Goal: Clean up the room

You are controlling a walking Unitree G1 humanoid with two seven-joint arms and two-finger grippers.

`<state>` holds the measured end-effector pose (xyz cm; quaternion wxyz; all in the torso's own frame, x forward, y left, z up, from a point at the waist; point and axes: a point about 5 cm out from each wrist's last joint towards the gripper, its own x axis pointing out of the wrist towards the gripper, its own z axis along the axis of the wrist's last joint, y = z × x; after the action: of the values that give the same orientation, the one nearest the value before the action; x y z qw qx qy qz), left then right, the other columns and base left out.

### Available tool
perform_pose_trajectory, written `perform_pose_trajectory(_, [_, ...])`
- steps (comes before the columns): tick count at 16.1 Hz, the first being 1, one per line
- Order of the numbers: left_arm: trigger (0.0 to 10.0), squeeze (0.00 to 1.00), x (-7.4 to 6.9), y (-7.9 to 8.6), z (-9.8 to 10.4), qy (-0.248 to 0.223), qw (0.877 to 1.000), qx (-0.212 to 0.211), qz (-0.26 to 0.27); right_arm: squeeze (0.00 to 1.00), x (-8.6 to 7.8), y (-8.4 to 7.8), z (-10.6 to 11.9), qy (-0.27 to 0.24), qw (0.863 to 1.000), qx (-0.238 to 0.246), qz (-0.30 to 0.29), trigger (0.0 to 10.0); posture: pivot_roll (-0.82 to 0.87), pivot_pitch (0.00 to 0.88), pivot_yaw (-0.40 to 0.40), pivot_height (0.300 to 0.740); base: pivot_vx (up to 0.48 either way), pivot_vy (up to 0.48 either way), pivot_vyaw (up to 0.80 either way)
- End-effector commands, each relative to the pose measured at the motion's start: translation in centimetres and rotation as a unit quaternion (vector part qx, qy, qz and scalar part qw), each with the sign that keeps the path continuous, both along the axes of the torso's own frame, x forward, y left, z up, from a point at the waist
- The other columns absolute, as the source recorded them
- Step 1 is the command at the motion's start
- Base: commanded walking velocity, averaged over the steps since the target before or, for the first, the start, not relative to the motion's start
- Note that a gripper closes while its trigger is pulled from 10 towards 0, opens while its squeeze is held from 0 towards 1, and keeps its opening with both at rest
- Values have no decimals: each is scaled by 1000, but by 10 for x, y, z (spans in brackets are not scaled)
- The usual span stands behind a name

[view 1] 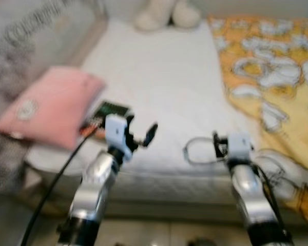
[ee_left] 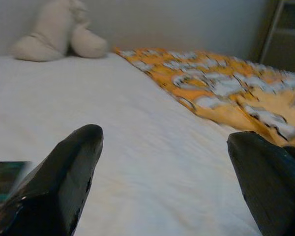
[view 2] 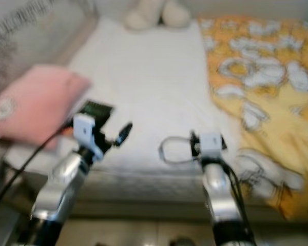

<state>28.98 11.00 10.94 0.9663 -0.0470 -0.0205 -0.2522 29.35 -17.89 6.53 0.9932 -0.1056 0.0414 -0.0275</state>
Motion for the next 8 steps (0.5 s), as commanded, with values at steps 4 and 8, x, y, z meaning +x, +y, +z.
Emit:
perform_pose_trajectory(4, [10000,0,2,-3,-6,8,1000,13,11,0,-11,-9,-12,19,1000,13,0,10000,-141,0,70,723,0,-343,-739])
perform_pose_trajectory(8, [10000,0,12,10,-20,46,996,45,66,0,-18,-9,-17,24,1000,18,4,10000,-157,0,78,723,0,0,-761])
